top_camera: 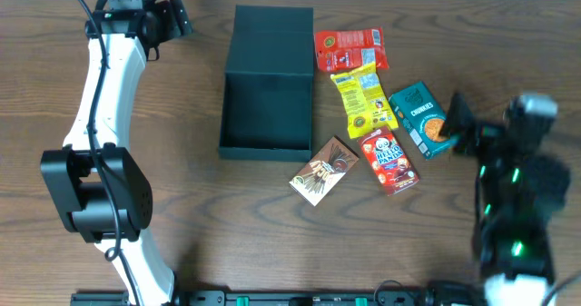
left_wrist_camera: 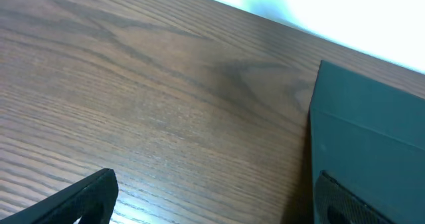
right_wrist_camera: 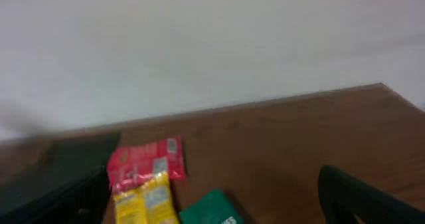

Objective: Pack container
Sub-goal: 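Reach the right gripper to the teal Good Day box and grasp it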

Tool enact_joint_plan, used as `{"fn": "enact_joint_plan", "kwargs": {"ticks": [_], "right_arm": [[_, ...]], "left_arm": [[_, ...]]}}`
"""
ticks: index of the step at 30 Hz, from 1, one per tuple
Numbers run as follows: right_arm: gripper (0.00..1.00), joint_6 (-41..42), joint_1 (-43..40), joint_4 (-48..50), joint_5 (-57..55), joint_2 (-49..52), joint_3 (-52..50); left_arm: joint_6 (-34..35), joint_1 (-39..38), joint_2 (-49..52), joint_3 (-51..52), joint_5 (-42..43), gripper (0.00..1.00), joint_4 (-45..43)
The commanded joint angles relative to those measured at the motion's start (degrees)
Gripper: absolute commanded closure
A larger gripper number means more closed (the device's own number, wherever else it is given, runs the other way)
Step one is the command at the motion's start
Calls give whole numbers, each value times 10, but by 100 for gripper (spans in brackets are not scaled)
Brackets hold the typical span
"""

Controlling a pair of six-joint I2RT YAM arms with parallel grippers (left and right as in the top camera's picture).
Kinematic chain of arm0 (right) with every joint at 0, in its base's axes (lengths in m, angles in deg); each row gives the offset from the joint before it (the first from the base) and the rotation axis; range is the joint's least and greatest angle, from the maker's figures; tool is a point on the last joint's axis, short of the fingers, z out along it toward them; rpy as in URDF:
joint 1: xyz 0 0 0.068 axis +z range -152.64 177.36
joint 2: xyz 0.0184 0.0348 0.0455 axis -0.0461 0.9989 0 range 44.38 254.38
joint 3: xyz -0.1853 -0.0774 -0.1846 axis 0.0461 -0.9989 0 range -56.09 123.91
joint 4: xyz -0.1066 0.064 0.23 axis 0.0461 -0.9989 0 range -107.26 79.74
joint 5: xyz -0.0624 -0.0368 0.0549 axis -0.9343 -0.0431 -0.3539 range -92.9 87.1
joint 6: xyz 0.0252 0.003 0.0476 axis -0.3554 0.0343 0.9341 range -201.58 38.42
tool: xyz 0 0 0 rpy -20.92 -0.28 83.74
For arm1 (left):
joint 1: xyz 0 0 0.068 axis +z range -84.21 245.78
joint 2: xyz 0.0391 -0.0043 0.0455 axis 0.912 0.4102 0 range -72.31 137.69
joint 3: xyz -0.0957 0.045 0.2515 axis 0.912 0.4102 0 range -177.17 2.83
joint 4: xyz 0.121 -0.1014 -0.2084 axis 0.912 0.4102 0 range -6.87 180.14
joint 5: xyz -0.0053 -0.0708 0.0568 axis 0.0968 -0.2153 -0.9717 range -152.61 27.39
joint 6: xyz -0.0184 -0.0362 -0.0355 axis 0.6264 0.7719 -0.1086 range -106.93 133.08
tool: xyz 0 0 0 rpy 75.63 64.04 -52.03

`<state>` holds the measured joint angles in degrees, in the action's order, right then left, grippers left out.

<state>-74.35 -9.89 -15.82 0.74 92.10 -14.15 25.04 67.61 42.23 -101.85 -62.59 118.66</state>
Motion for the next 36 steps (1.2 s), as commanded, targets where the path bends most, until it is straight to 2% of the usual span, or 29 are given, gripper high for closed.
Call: {"fn": "enact_joint_plan", "kwargs": {"ticks": [1,9,13,22,25,36], "right_arm": [[1,-83,-28,-61,82,106,110],[0,-217,-44,-332,108,371,384],[1,-255,-44,-417,107,459,457],[1,-261,-43,-454,130,544,467],[1,-290,-43,-456,126,564,464],[1,-322,-19,-508,23,678,464]], "left_arm": [[-3,0,-11,-9,-6,5,0],[-2,0,-11,-9,-6,4,4],[-2,0,-11,-9,-6,5,7],[-2,0,-11,-8,-6,4,43],[-1,0,-11,-8,-6,5,51],[-1,0,-11,-8,-6,4,52]]}}
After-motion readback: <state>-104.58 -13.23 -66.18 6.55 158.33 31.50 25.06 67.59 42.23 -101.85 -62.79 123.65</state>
